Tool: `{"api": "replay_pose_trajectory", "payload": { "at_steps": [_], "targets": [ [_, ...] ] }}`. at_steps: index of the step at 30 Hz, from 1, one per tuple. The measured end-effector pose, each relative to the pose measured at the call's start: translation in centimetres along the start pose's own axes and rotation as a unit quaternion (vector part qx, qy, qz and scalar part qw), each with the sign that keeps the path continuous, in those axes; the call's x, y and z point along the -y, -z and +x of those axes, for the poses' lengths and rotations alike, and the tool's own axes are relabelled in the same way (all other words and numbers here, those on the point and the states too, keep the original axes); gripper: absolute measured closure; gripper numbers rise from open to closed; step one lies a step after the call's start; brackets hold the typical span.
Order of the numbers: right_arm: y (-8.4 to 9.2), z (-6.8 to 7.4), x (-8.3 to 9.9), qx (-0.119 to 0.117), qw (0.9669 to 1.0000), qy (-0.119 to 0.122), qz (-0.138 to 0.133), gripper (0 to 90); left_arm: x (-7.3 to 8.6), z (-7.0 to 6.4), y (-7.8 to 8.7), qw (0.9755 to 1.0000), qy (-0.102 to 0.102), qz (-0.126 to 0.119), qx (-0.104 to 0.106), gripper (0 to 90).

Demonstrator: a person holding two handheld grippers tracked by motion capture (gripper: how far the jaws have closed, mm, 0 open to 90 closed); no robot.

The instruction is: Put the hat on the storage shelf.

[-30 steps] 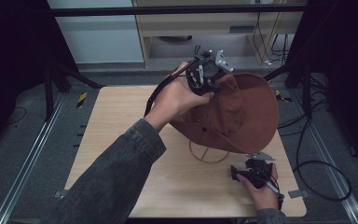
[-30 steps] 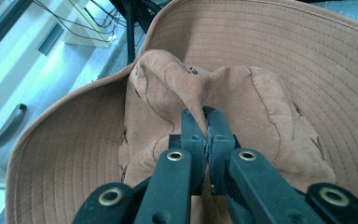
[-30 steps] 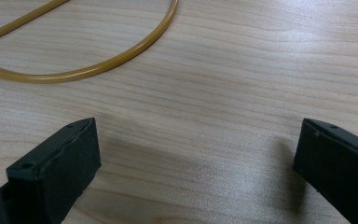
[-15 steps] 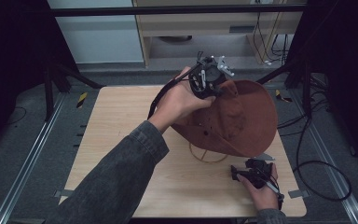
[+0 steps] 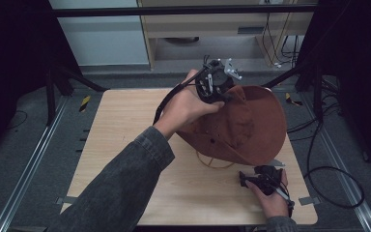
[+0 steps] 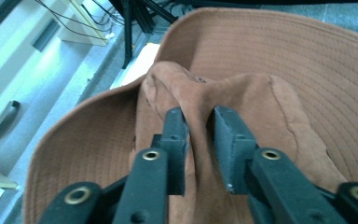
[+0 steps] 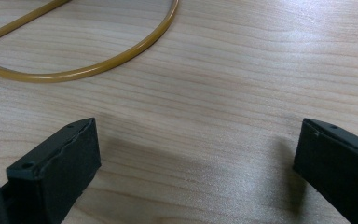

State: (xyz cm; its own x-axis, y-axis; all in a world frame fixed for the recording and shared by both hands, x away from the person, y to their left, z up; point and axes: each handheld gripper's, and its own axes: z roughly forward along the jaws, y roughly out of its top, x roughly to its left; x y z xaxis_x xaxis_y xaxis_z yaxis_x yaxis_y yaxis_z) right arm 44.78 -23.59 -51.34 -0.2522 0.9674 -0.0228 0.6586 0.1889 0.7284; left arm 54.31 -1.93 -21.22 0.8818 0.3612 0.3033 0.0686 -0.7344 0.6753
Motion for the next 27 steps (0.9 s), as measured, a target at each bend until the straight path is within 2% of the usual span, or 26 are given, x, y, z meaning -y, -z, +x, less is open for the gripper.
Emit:
{"api": "replay_pose_trajectory", "payload": {
  "at_steps": [3, 10, 27],
  "targets": [
    [-0.03, 0.04, -0.01, -0.001, 1.0000, -0.002, -0.002, 0.5, 0.02, -0.01, 0.22, 1.0000, 0.003, -0.004, -0.003, 65.7],
    [-0.03, 0.05, -0.01, -0.001, 1.0000, -0.003, -0.002, 0.5, -0.05, -0.25, 0.26, 1.0000, 0.002, -0.004, -0.003, 60.5],
    [0.03, 0.02, -0.01, 0.003, 1.0000, -0.001, 0.001, 0.5, 0.14, -0.56, 0.47, 1.0000, 0.000, -0.009, 0.003, 56.4]
  ]
}}
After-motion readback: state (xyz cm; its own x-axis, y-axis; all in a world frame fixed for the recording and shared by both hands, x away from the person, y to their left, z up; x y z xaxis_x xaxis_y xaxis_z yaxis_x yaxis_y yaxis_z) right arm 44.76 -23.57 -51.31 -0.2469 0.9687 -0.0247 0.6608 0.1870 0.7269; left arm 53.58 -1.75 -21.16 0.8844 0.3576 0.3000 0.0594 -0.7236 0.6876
